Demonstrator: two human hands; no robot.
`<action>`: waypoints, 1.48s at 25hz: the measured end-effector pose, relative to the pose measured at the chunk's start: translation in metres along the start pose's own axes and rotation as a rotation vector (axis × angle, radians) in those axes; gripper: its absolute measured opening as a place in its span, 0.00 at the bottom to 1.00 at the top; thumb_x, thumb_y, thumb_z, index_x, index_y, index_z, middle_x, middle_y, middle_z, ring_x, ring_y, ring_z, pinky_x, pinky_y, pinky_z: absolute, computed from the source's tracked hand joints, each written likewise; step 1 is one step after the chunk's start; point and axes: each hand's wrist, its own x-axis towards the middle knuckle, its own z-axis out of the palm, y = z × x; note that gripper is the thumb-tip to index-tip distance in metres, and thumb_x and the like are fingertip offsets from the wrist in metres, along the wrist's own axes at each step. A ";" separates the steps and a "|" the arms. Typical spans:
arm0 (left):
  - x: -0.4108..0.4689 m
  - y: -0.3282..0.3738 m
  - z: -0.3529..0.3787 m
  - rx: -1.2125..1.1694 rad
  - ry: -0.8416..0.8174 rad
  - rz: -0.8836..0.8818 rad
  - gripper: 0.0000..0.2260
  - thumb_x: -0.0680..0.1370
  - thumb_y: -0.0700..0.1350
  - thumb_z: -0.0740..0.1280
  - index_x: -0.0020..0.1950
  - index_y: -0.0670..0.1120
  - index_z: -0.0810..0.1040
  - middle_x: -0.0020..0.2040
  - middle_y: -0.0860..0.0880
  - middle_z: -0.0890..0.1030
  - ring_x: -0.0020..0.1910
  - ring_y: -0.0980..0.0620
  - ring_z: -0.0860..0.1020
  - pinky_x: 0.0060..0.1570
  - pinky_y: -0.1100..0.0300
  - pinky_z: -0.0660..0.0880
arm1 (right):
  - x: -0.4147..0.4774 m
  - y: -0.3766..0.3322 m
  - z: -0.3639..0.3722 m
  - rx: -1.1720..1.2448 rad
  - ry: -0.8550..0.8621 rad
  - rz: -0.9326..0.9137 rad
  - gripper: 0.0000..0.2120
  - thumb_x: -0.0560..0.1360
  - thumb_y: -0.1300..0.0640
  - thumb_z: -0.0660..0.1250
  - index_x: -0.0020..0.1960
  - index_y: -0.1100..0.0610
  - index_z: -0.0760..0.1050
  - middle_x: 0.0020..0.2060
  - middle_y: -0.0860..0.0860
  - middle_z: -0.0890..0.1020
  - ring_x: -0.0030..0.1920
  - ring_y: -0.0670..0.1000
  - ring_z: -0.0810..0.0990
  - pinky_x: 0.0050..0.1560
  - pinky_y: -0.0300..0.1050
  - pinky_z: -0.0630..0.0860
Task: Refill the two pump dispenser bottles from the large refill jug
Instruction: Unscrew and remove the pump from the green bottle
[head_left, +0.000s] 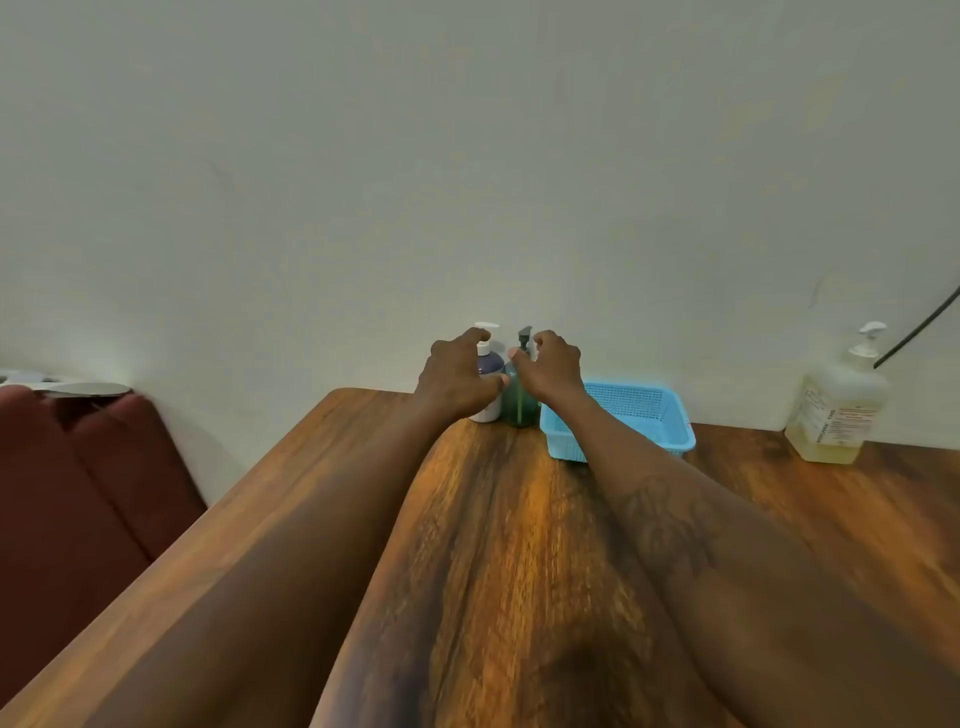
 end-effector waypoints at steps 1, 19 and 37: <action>0.001 -0.001 0.001 0.003 -0.004 0.000 0.31 0.73 0.50 0.77 0.74 0.48 0.72 0.69 0.45 0.78 0.64 0.43 0.79 0.55 0.57 0.76 | 0.003 0.000 0.003 -0.001 0.008 0.012 0.23 0.83 0.51 0.66 0.73 0.61 0.70 0.70 0.58 0.76 0.69 0.58 0.74 0.54 0.40 0.66; -0.023 0.004 0.005 -0.014 -0.005 -0.077 0.31 0.73 0.53 0.78 0.73 0.45 0.74 0.69 0.46 0.79 0.64 0.45 0.78 0.57 0.60 0.72 | -0.025 0.004 -0.027 0.159 0.123 -0.172 0.10 0.74 0.54 0.78 0.52 0.58 0.84 0.46 0.53 0.88 0.44 0.49 0.85 0.49 0.41 0.80; -0.210 0.092 0.018 -0.228 -0.114 0.135 0.30 0.61 0.63 0.81 0.60 0.55 0.83 0.45 0.60 0.85 0.42 0.64 0.83 0.41 0.62 0.83 | -0.237 0.026 -0.150 -0.043 0.050 -0.188 0.17 0.70 0.42 0.79 0.46 0.56 0.86 0.38 0.47 0.85 0.37 0.43 0.83 0.31 0.33 0.74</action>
